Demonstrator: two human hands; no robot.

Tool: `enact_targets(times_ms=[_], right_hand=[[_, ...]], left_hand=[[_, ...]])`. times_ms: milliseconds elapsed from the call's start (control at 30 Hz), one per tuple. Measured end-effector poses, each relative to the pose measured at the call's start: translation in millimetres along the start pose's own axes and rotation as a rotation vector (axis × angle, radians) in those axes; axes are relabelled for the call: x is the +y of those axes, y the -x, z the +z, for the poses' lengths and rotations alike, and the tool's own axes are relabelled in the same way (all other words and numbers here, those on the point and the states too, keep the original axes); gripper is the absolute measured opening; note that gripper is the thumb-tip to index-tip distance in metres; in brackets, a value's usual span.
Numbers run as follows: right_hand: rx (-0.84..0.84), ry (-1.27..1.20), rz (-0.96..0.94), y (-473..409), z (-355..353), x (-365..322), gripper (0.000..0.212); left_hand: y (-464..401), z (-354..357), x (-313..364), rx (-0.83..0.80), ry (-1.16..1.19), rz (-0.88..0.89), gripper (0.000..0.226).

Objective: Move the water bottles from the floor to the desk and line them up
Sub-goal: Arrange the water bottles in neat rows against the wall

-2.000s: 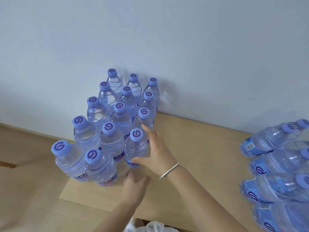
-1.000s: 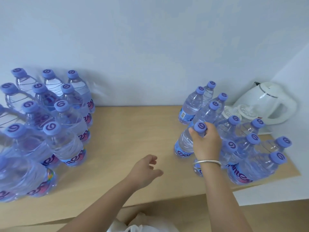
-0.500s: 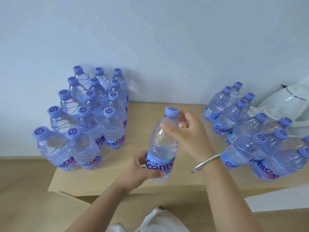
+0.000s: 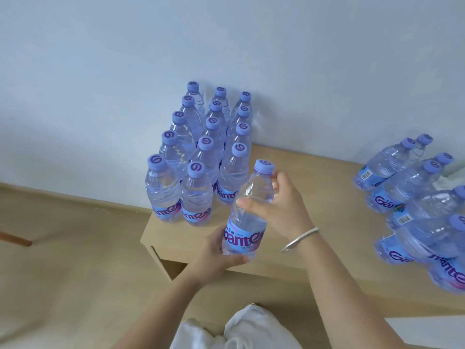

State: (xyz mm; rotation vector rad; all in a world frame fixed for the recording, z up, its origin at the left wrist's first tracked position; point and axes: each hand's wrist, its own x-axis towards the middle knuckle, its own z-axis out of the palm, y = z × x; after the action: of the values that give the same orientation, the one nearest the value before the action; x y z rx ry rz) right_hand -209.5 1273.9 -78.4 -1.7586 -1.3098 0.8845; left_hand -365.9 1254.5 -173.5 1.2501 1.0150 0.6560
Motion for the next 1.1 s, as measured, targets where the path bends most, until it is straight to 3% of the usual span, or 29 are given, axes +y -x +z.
enact_targets(times_ms=[133,267,433,800,1100], right_hand=[[0.039,-0.006,-0.009,-10.2,10.0,-0.9,0.067],[0.115,0.054,-0.057,-17.3,35.4,6.9,0.064],[0.177,0.089,-0.087,-27.4,54.2,16.3,0.062],[0.171,0.167,-0.119,-31.6,73.1,23.1,0.067],[0.133,0.174,-0.151,-30.5,75.0,31.2,0.078]], left_hand=[[-10.8,-11.6,1.9,0.012,0.005,-0.067,0.053],[-18.6,-9.4,-3.3,0.204,-0.213,-0.15,0.064],[-13.9,-1.4,-21.0,0.151,-0.306,-0.196,0.068],[-25.7,4.0,-26.4,0.114,-0.173,-0.196,0.076],[-23.6,8.2,-27.3,0.127,-0.205,-0.199,0.081]])
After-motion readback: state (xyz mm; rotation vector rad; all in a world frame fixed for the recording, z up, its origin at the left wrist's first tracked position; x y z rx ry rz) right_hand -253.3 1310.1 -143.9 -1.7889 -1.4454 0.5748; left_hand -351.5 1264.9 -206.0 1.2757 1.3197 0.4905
